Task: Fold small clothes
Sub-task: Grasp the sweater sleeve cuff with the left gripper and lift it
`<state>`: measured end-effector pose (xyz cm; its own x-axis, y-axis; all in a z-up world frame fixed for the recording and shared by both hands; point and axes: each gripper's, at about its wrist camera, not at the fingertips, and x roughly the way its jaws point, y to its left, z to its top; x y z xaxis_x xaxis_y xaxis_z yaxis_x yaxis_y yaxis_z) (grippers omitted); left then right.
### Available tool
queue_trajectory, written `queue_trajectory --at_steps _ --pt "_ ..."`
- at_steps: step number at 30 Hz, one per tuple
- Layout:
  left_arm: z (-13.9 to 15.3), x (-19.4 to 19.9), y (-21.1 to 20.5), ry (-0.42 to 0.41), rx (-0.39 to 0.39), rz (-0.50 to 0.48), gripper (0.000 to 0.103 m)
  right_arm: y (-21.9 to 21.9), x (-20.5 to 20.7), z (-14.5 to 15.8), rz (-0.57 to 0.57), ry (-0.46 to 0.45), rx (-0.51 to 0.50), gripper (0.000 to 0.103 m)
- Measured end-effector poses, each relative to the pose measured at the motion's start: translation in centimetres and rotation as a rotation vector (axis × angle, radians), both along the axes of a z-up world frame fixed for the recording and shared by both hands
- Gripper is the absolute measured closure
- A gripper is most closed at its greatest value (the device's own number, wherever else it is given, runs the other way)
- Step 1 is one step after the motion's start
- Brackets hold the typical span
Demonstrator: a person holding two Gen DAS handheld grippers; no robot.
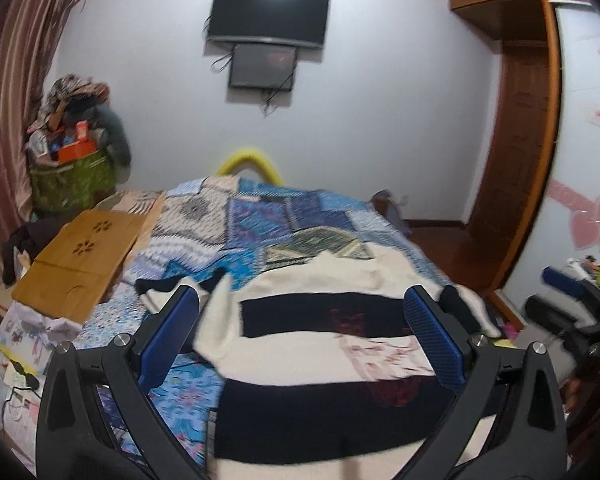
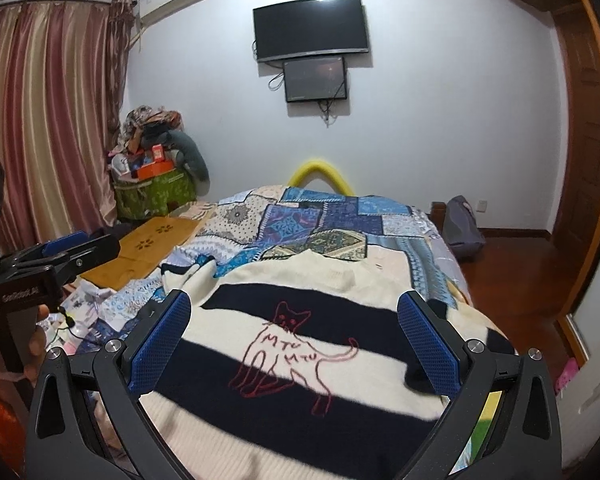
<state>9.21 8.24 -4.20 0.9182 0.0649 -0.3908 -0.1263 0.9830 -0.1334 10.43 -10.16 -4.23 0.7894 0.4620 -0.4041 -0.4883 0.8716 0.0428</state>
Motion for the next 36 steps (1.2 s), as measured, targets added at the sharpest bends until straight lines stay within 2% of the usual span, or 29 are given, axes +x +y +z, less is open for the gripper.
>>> queue_trajectory --at_steps 4,8,11,14,18,24,30,32,33,34,36 --pt "-1.7 3.7 3.8 0.025 0.005 0.074 0.0 1.3 3.8 -0.3 0.024 0.004 -0.025 0.0" --pt "-5.4 7.6 8.3 0.189 0.007 0.127 0.0 2.6 7.5 -1.3 0.037 0.034 -0.068 0.0" --pt "-8.7 9.2 11.3 0.342 0.016 0.158 0.0 3.4 10.2 -2.5 0.06 0.085 -0.095 0.001" --pt "-11.3 10.5 14.0 0.427 -0.015 0.178 0.0 4.0 12.9 -3.9 0.081 0.153 -0.107 0.001" --pt "-13.8 12.1 17.1 0.496 -0.044 0.22 0.0 4.8 16.7 -5.8 0.1 0.25 -0.107 0.001" --pt "-17.3 15.6 20.7 0.568 -0.081 0.24 0.001 7.4 22.0 -8.9 0.128 0.343 -0.169 0.005" --pt "-20.5 18.9 22.1 0.646 -0.173 0.179 0.019 10.5 26.7 -11.8 0.156 0.414 -0.239 0.021" --pt "-21.1 19.6 22.4 0.636 -0.241 0.155 0.03 11.3 27.6 -12.7 0.166 0.443 -0.243 0.033" --pt "-21.2 19.6 22.5 0.629 -0.273 0.142 0.043 11.7 27.8 -12.9 0.162 0.443 -0.254 0.037" --pt "-21.2 19.7 22.7 0.618 -0.313 0.121 0.058 12.2 27.9 -13.2 0.155 0.431 -0.273 0.048" --pt "-21.0 19.9 22.9 0.599 -0.354 0.095 0.075 13.0 28.1 -13.5 0.165 0.418 -0.3 0.063"
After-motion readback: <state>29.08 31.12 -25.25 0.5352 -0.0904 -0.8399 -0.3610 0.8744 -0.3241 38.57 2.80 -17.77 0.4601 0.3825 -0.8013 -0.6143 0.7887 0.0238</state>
